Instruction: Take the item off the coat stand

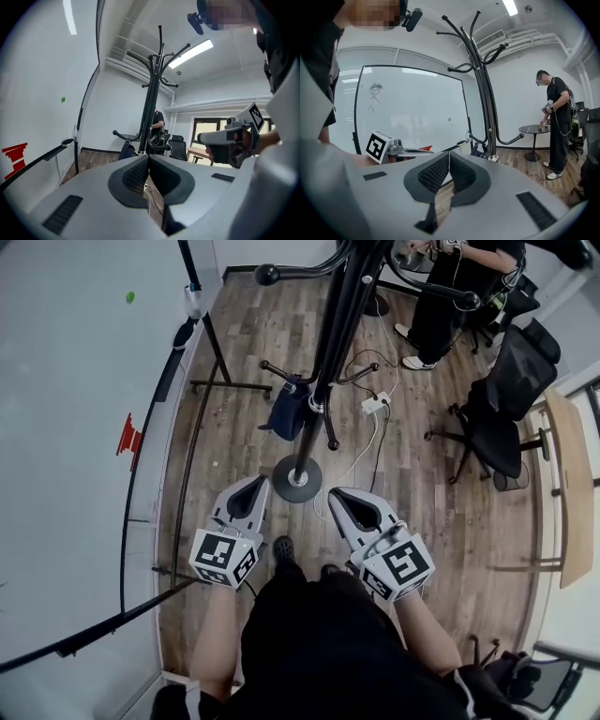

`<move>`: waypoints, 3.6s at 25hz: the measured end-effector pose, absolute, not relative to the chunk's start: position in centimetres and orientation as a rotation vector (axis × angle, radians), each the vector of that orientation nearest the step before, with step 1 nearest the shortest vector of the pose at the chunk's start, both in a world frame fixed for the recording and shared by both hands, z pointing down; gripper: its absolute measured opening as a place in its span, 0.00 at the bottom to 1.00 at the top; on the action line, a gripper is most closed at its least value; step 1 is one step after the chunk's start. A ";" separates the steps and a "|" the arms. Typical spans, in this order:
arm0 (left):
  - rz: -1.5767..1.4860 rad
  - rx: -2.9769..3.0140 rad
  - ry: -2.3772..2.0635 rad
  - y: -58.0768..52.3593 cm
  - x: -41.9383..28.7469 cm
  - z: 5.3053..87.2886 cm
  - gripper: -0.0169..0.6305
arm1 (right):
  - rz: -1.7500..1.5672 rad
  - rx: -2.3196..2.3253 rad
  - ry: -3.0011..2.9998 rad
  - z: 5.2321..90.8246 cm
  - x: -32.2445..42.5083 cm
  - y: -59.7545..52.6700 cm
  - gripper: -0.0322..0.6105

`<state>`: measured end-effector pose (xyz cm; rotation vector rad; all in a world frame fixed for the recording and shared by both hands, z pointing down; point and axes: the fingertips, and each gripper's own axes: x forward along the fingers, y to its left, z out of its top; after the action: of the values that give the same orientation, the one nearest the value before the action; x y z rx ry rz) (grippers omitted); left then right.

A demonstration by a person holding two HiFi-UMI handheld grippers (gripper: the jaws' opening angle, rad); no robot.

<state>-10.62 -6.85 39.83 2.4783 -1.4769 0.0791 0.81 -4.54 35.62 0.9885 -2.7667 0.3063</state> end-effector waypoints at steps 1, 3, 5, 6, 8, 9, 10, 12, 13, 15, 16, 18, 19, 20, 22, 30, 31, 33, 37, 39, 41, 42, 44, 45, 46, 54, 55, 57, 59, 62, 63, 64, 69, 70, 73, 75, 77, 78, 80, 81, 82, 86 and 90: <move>0.079 2.487 -1.470 -7.2 -11.0 39.9 0.05 | 0.299 0.991 -2.763 35.8 0.2 -4.7 0.10; 0.078 2.498 -1.454 -7.7 -11.5 40.2 0.05 | 0.293 0.995 -2.755 36.3 -0.8 -5.0 0.10; 0.083 2.505 -1.426 -8.1 -11.8 40.7 0.05 | 0.297 0.997 -2.749 36.6 -1.8 -5.2 0.10; 0.088 2.508 -1.411 -8.3 -11.9 41.0 0.05 | 0.297 0.997 -2.746 36.7 -2.2 -5.3 0.10; 0.105 2.514 -1.384 -8.9 -12.0 41.4 0.05 | 0.297 0.997 -2.742 36.8 -2.9 -5.7 0.10; 0.111 2.516 -1.376 -9.2 -12.0 41.7 0.05 | 0.297 0.997 -2.739 36.8 -3.1 -5.9 0.10; 0.114 2.517 -1.369 -9.6 -12.1 41.9 0.05 | 0.297 0.997 -2.735 37.0 -3.4 -6.1 0.10; 0.116 2.520 -1.354 -10.4 -12.4 42.5 0.05 | 0.300 0.999 -2.721 37.3 -3.7 -6.6 0.10; 0.121 2.522 -1.343 -10.8 -12.5 42.9 0.05 | 0.305 1.000 -2.712 37.4 -3.8 -6.8 0.10; 0.133 2.529 -1.315 -11.6 -12.5 43.6 0.05 | 0.314 0.999 -2.690 37.7 -3.6 -7.0 0.10; 0.137 2.533 -1.303 -12.1 -12.4 43.9 0.05 | 0.314 0.998 -2.679 37.8 -3.5 -7.0 0.10; 0.136 2.537 -1.293 -13.1 -12.6 44.5 0.05 | 0.314 0.999 -2.658 38.1 -3.4 -7.3 0.10; 0.133 2.535 -1.294 -13.7 -12.8 44.8 0.05 | 0.319 1.000 -2.650 38.3 -3.5 -7.4 0.10; 0.133 2.530 -1.296 -14.3 -13.0 45.2 0.05 | 0.327 1.000 -2.644 38.5 -3.6 -7.5 0.10; 0.136 2.515 -1.293 -15.2 -13.6 46.3 0.05 | 0.340 0.993 -2.633 39.0 -4.0 -7.6 0.10; 0.197 2.551 -1.251 -17.2 -14.0 49.2 0.05 | 0.370 0.941 -2.615 40.5 -5.7 -7.4 0.10; 0.210 2.556 -1.256 -17.5 -14.2 49.5 0.05 | 0.375 0.941 -2.613 40.6 -5.9 -7.5 0.10; 0.228 2.553 -1.265 -18.1 -14.8 50.4 0.05 | 0.385 0.942 -2.609 40.8 -6.2 -7.6 0.10; 0.263 2.547 -1.270 -19.3 -15.5 52.0 0.06 | 0.381 0.926 -2.600 41.3 -7.0 -7.7 0.10; 0.318 2.563 -1.265 -19.8 -15.4 53.0 0.11 | 0.384 0.926 -2.598 41.4 -7.2 -7.9 0.10; 0.383 2.589 -1.263 -20.3 -15.2 54.0 0.14 | 0.387 0.927 -2.602 41.3 -7.3 -8.1 0.10; 0.422 2.606 -1.266 -20.5 -15.1 54.6 0.14 | 0.385 0.926 -2.603 41.3 -7.4 -8.2 0.10; 0.521 2.637 -1.264 -20.9 -15.0 55.8 0.15 | 0.382 0.923 -2.603 41.3 -7.4 -8.4 0.10; 0.575 2.648 -1.257 -21.1 -14.8 56.4 0.16 | 0.382 0.924 -2.602 41.3 -7.4 -8.5 0.10; 0.629 2.656 -1.250 -21.3 -14.8 56.9 0.16 | 0.383 0.928 -2.601 41.2 -7.3 -8.6 0.10; 0.917 2.731 -1.148 -22.7 -13.9 59.5 0.24 | 0.392 0.960 -2.579 41.3 -6.4 -9.4 0.10; 0.943 2.744 -1.133 -22.8 -13.8 59.7 0.24 | 0.393 0.960 -2.581 41.3 -6.4 -9.5 0.10; 1.008 2.767 -1.107 -23.1 -13.5 60.0 0.26 | 0.393 0.952 -2.583 41.4 -6.4 -9.4 0.10; 1.079 2.784 -1.091 -23.4 -13.3 60.4 0.27 | 0.395 0.953 -2.582 41.4 -6.3 -9.4 0.10; 1.188 2.808 -1.046 -23.7 -12.9 61.2 0.27 | 0.402 0.963 -2.579 41.4 -6.1 -9.3 0.10; 1.235 2.819 -1.024 -23.7 -12.7 61.5 0.27 | 0.406 0.968 -2.578 41.4 -6.0 -9.3 0.10; 1.283 2.828 -1.004 -23.7 -12.5 61.9 0.27 | 0.407 0.973 -2.577 41.4 -5.9 -9.3 0.10; 1.397 2.844 -0.974 -24.1 -11.8 62.4 0.27 | 0.407 0.997 -2.581 41.1 -5.6 -9.4 0.10; 1.401 2.843 -0.971 -24.1 -11.7 62.4 0.26 | 0.405 0.996 -2.581 41.1 -5.5 -9.3 0.10; 1.398 2.837 -0.969 -24.0 -11.7 62.5 0.20 | 0.405 0.992 -2.583 41.1 -5.5 -9.2 0.10; 1.393 2.838 -0.967 -23.7 -11.7 62.4 0.16 | 0.407 0.992 -2.586 41.0 -5.5 -9.2 0.10; 1.400 2.847 -0.962 -23.5 -11.7 62.4 0.15 | 0.409 0.996 -2.589 40.9 -5.4 -9.1 0.10; 1.405 2.852 -0.958 -23.3 -11.6 62.4 0.15 | 0.409 0.997 -2.591 40.9 -5.4 -9.1 0.10; 1.408 2.861 -0.947 -23.0 -11.4 62.3 0.13 | 0.408 0.999 -2.590 40.9 -5.3 -9.0 0.10; 1.406 2.865 -0.943 -22.8 -11.3 62.3 0.12 | 0.409 1.000 -2.591 40.9 -5.3 -9.0 0.10; 1.405 2.868 -0.941 -22.6 -11.3 62.2 0.11 | 0.410 1.001 -2.592 40.8 -5.3 -8.9 0.10; 1.392 2.871 -0.943 -22.0 -11.1 61.8 0.09 | 0.412 1.002 -2.597 40.7 -5.4 -8.8 0.10; 1.380 2.861 -0.961 -21.6 -11.3 61.7 0.08 | 0.409 1.002 -2.603 40.6 -5.4 -8.6 0.10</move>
<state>-11.29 -21.64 61.69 2.8613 -0.9605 1.3805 -5.39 -8.63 40.57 1.0018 -2.6033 0.4088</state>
